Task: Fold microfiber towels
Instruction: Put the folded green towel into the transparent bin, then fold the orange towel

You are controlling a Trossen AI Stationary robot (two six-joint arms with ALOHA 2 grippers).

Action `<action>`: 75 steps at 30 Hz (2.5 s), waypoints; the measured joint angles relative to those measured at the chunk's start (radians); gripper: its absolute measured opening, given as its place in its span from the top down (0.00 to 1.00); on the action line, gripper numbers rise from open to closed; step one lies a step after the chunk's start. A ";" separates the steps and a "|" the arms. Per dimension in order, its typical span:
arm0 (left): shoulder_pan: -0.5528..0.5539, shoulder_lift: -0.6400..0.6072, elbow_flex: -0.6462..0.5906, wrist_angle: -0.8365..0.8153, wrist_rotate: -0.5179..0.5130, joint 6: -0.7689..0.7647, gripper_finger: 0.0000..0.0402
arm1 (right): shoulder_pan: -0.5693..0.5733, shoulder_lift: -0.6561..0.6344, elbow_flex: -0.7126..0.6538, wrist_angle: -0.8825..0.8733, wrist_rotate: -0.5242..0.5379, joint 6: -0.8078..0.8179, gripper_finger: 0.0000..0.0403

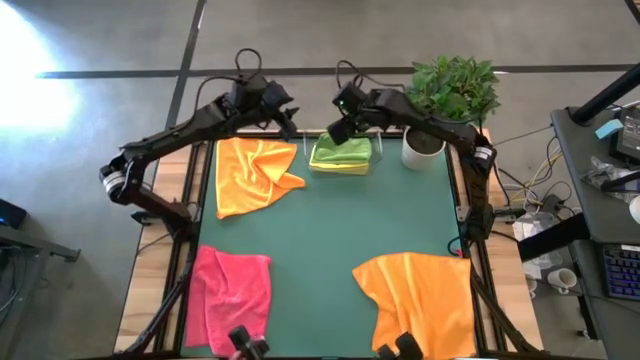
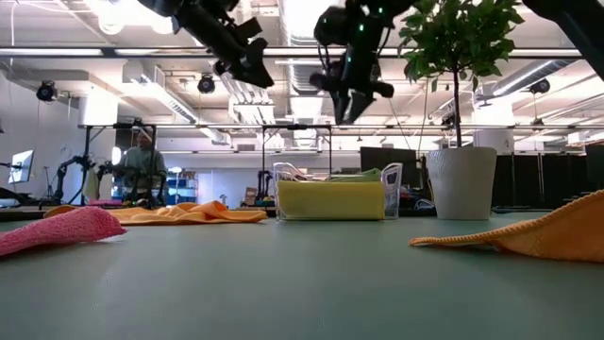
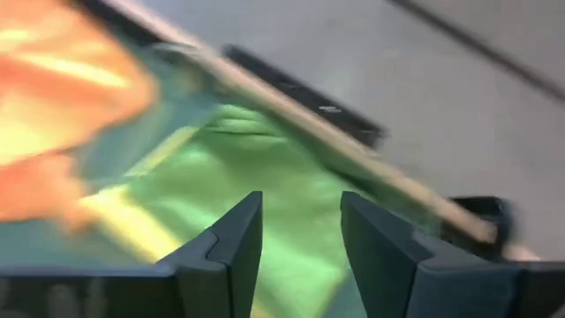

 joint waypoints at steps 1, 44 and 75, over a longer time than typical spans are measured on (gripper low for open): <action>0.010 -0.004 0.000 -0.004 0.000 0.000 0.66 | 0.000 -0.002 0.010 0.002 -0.051 0.002 0.64; 0.135 -0.017 -0.021 -0.076 0.006 -0.002 0.66 | -0.011 0.173 -0.094 -0.205 -0.224 0.056 0.98; -0.033 -0.228 -0.570 -0.170 0.052 -0.328 0.67 | 0.103 -0.355 -0.546 0.176 -0.256 -0.158 0.98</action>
